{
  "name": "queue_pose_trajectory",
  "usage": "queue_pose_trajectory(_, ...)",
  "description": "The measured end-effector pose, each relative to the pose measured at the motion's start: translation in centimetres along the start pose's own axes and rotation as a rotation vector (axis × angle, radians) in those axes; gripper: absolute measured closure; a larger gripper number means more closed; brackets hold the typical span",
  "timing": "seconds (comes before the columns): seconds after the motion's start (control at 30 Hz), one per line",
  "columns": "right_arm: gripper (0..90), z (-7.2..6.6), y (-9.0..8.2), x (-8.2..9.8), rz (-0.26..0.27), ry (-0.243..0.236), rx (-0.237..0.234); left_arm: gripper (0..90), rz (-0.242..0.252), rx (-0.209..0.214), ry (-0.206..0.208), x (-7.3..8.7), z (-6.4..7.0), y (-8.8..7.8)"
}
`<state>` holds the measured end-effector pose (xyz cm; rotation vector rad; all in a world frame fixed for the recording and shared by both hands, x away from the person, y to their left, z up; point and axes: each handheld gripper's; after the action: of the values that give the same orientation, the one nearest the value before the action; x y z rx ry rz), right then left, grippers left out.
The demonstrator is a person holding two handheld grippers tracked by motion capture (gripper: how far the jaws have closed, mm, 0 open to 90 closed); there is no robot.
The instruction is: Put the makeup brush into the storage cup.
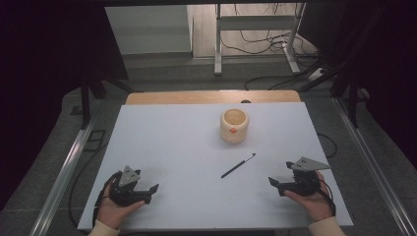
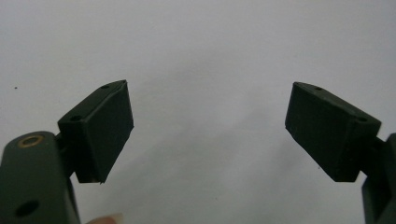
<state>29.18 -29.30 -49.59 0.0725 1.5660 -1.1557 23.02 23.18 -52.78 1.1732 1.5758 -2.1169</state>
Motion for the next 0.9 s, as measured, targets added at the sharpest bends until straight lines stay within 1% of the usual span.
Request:
queue_pose_trajectory(0.3,11.8,-0.14,-0.05,0.01,0.003,-0.004,-0.01,15.4,-0.002,0.001,0.008,-0.01,0.19,-0.01)
queue_pose_trajectory(0.33,11.8,-0.15,0.02,0.03,-0.005,-0.006,-0.012,15.5,-0.004,0.001,0.007,0.01,0.18,0.0)
queue_pose_trajectory(0.63,12.1,-0.25,0.12,0.04,-0.013,-0.012,-0.011,15.6,-0.007,0.002,0.011,0.04,0.19,0.04)
queue_pose_trajectory(0.9,12.1,-0.15,-0.06,0.05,0.003,-0.006,-0.014,15.7,-0.002,0.001,0.01,0.02,0.24,-0.04)
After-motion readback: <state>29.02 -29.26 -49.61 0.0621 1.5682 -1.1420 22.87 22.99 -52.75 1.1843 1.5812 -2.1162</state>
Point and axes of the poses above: each handheld gripper's, and its own axes: y roughly forward along the jaws, x roughly out of its underside, z roughly to its right, and after that the axes turned 7 degrees about -y, right-handed
